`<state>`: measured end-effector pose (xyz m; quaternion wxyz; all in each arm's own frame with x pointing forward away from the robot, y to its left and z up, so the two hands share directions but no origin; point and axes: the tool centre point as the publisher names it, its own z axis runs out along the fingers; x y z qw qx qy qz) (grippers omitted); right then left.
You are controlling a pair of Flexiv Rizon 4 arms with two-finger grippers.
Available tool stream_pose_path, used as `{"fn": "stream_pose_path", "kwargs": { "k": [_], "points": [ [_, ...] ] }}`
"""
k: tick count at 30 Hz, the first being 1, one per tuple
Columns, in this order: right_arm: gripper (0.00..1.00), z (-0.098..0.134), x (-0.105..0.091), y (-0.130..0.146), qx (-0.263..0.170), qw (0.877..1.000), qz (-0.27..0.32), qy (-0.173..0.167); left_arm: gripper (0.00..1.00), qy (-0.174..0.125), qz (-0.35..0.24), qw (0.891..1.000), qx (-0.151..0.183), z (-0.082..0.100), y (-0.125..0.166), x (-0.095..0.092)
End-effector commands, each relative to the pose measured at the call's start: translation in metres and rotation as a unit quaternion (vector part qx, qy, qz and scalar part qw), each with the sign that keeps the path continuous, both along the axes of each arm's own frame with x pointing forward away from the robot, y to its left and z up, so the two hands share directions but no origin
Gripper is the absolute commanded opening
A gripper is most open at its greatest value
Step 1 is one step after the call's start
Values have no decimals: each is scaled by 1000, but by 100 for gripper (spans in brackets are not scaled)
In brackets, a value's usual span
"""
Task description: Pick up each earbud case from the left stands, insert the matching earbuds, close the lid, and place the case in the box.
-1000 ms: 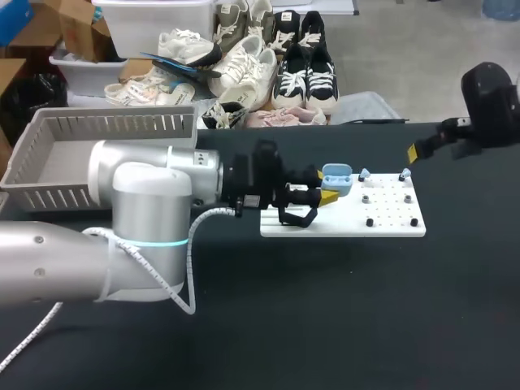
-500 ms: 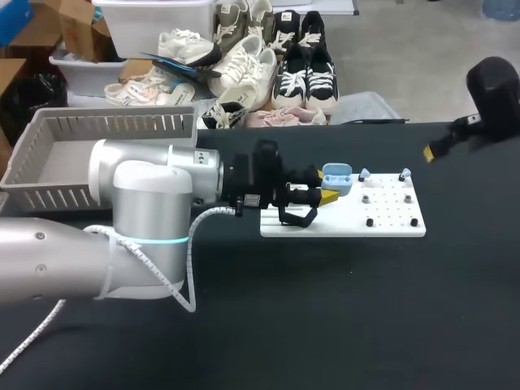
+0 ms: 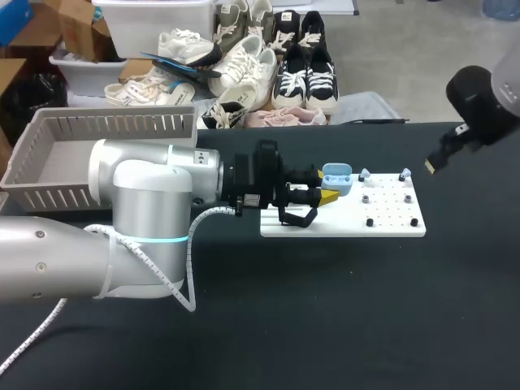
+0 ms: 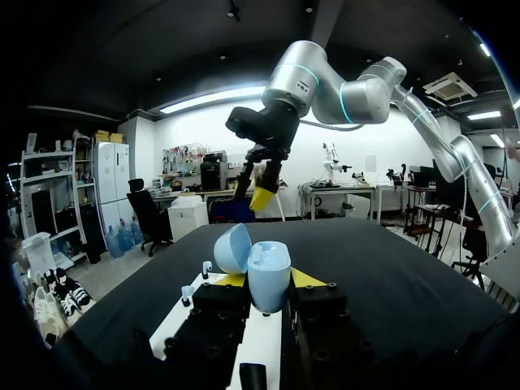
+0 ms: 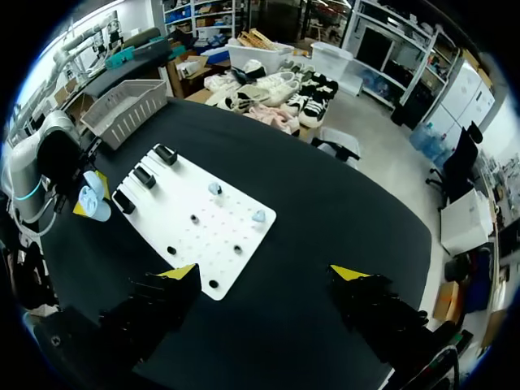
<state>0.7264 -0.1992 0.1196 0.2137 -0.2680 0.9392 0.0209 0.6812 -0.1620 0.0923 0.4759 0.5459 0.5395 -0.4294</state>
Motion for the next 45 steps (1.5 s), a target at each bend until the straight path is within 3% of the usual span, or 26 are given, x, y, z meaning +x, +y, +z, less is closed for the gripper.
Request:
{"fn": "stream_pose_path", "kwargs": {
  "k": [1,10,18,29,45],
  "points": [
    [100,-8,13,1,2,999,21,25,0,-1,0,1000,-2,-1,0,0],
    [100,-34,31,-1,-25,997,50,52,0,-1,0,1000,-2,-1,0,0],
    [100,-48,43,9,-27,996,65,51,0,-1,0,1000,-2,-1,0,0],
    [100,-59,50,33,-51,997,50,33,0,-1,0,1000,-2,-1,0,0],
    [100,-73,54,42,-46,996,50,63,0,-1,0,1000,-2,-1,0,0]
  ]
}}
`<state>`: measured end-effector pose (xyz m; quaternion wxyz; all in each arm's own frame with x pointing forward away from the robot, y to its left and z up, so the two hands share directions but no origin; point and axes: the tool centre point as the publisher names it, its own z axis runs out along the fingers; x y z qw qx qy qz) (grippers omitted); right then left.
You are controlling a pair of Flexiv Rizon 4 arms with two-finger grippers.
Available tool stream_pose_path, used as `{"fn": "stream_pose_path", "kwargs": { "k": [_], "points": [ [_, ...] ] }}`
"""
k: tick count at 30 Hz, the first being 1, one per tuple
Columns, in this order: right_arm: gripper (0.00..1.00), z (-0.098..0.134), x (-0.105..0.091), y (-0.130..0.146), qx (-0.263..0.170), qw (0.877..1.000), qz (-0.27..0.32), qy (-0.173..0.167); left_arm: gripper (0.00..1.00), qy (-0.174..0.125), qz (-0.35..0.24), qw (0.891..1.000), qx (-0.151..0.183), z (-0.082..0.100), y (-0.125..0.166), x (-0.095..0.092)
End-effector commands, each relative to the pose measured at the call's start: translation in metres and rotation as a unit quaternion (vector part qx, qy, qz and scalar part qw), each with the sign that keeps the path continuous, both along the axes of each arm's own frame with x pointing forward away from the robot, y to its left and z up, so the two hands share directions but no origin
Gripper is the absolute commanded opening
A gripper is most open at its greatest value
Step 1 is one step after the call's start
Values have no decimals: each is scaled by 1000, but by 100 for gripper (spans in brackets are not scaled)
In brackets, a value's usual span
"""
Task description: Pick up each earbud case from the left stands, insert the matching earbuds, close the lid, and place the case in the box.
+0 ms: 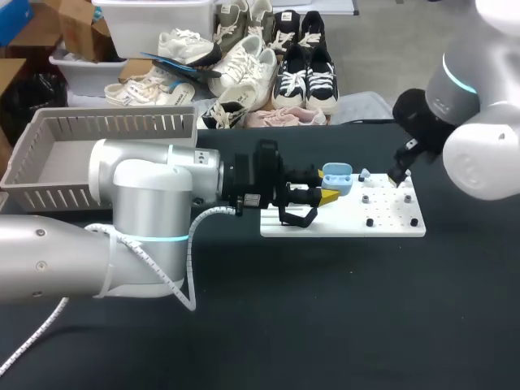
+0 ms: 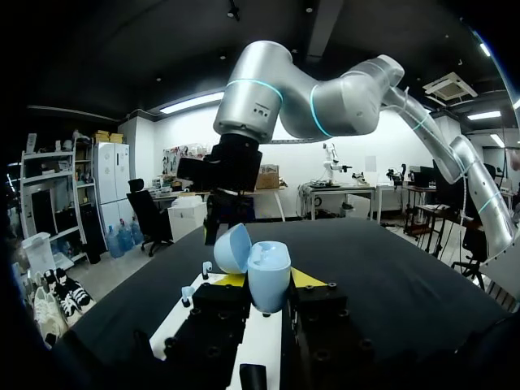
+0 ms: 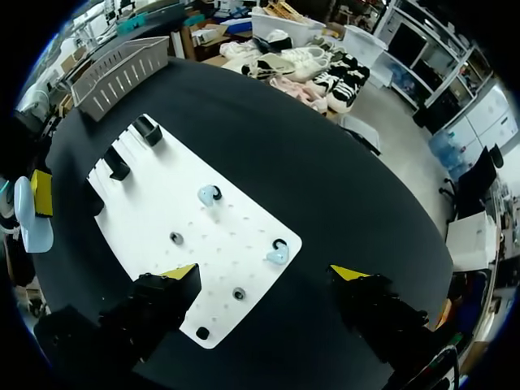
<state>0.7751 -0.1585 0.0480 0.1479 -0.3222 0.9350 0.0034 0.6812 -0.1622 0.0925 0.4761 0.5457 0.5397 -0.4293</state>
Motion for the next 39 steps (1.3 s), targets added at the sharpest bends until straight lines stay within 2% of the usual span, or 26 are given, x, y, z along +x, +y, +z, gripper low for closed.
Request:
{"fn": "stream_pose_path", "kwargs": {
  "k": [1,10,14,16,23,26,29,39],
  "points": [
    [100,-2,5,1,-1,1000,0,9,0,-1,0,1000,-2,-1,0,0],
    [100,-11,7,-2,-6,1000,-6,22,0,-1,0,1000,-2,-1,0,0],
    [86,-13,8,-3,-8,1000,-5,27,0,-1,0,1000,-2,-1,0,0],
    [75,-13,9,-3,-8,1000,-5,29,0,-1,0,1000,-2,-1,0,0],
    [65,-14,11,-5,-12,999,-3,34,0,-1,0,1000,-2,-1,0,0],
    [52,-14,12,-5,-12,999,-3,35,0,-1,0,1000,-2,-1,0,0],
    [48,-15,13,-6,-11,999,-5,36,0,-1,0,1000,-2,-1,0,0],
    [48,-19,11,-6,-11,999,-7,43,0,-1,0,1000,-2,-1,0,0]
  ]
}}
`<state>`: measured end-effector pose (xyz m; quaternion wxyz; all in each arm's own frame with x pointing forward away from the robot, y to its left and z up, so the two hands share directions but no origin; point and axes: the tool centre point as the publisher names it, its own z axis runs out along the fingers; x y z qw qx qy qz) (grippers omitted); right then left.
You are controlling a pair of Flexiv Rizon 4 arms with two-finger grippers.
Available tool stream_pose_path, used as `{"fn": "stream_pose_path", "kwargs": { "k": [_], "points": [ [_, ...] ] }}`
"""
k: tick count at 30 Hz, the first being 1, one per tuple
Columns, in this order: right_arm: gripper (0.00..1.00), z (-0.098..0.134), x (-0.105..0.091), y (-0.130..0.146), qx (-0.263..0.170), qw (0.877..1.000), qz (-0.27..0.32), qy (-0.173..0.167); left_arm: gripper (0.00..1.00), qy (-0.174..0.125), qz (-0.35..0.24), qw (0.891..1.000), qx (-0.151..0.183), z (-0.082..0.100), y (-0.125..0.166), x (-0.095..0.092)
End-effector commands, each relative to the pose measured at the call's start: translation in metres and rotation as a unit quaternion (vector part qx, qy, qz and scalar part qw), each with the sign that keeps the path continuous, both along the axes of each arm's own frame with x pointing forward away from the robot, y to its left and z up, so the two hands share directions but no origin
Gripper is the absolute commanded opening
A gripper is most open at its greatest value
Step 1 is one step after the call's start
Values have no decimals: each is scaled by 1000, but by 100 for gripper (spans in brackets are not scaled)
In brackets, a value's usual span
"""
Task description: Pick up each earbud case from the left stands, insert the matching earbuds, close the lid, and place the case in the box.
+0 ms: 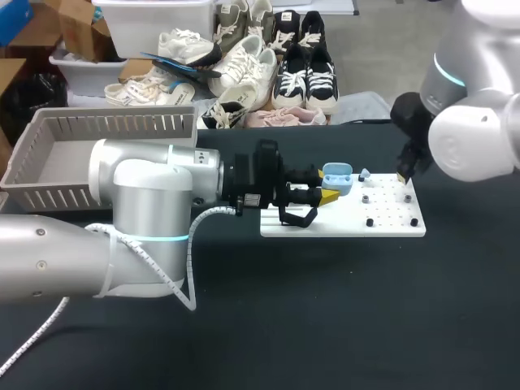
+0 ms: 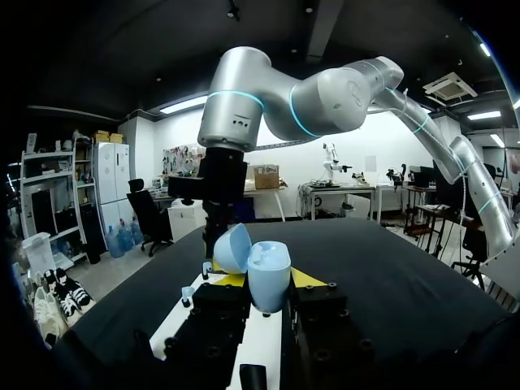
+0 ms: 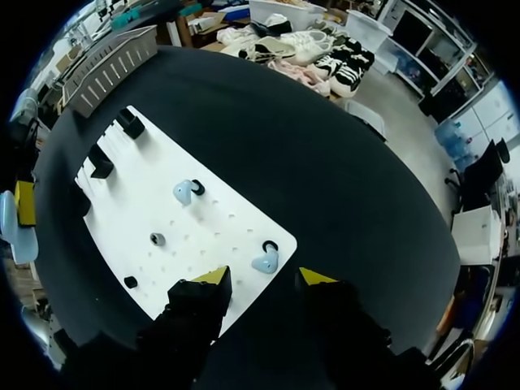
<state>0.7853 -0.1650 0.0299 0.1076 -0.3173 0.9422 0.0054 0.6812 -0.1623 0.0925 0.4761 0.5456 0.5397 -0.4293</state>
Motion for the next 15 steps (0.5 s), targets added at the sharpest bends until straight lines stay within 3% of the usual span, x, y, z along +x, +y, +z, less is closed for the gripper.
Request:
{"fn": "stream_pose_path", "kwargs": {
  "k": [1,12,15],
  "points": [
    [48,-1,1,0,-1,1000,0,4,0,-1,0,1000,-2,-1,0,0],
    [41,-5,3,4,1,1000,-7,10,0,-1,0,1000,-2,-1,0,0],
    [45,-6,5,5,6,1000,-11,11,0,-1,0,1000,-2,-1,0,0]
  ]
}}
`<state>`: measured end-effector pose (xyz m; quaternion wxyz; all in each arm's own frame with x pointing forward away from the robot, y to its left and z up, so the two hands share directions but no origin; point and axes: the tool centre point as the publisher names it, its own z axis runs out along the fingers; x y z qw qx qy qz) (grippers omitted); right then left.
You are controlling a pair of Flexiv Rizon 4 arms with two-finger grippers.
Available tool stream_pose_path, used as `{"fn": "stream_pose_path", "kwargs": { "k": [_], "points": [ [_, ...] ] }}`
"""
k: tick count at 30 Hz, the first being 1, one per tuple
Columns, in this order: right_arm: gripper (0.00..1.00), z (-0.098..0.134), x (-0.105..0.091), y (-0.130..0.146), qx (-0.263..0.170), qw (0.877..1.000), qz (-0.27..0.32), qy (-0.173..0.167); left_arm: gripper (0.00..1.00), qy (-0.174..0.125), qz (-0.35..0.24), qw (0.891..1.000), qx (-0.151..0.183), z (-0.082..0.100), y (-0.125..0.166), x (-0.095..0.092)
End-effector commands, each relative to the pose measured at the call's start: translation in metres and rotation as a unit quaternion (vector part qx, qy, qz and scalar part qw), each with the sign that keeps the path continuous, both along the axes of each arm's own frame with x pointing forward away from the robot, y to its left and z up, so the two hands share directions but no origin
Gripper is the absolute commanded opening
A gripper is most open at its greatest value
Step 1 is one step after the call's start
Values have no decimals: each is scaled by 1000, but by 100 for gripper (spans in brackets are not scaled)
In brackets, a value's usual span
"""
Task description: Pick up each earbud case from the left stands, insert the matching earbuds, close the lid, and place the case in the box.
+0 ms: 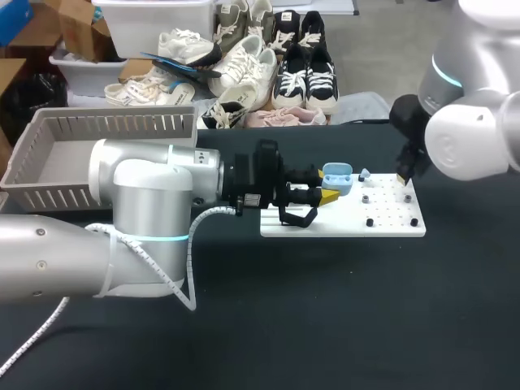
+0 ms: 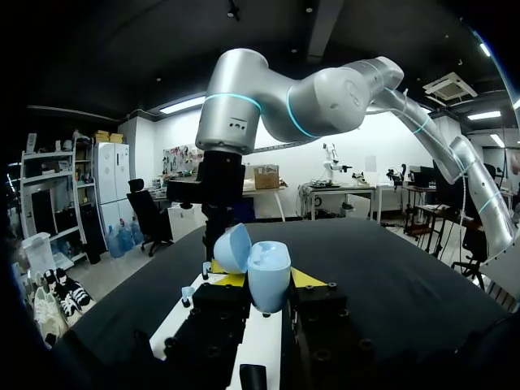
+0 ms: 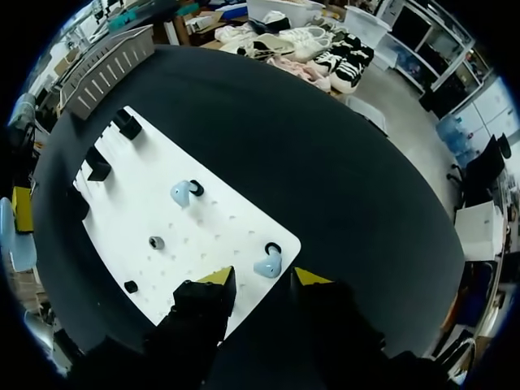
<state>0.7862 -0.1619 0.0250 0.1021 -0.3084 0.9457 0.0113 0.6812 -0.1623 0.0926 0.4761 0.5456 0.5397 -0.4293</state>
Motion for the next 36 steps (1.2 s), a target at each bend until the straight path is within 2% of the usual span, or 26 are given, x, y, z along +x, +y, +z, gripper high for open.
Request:
{"fn": "stream_pose_path", "kwargs": {
  "k": [1,12,16,28,36],
  "points": [
    [45,-1,5,2,2,1000,-2,3,0,-1,0,1000,-2,-1,0,0],
    [41,-2,7,4,3,1000,-12,4,0,-1,0,1000,-2,-1,0,0],
    [35,-2,7,4,4,1000,-16,4,0,-1,0,1000,-2,-1,0,0],
    [26,-3,7,3,4,1000,-24,7,0,-1,0,1000,-2,-1,0,0],
    [25,-5,10,2,3,1000,-26,10,0,-1,0,1000,-2,-1,0,0]
  ]
}}
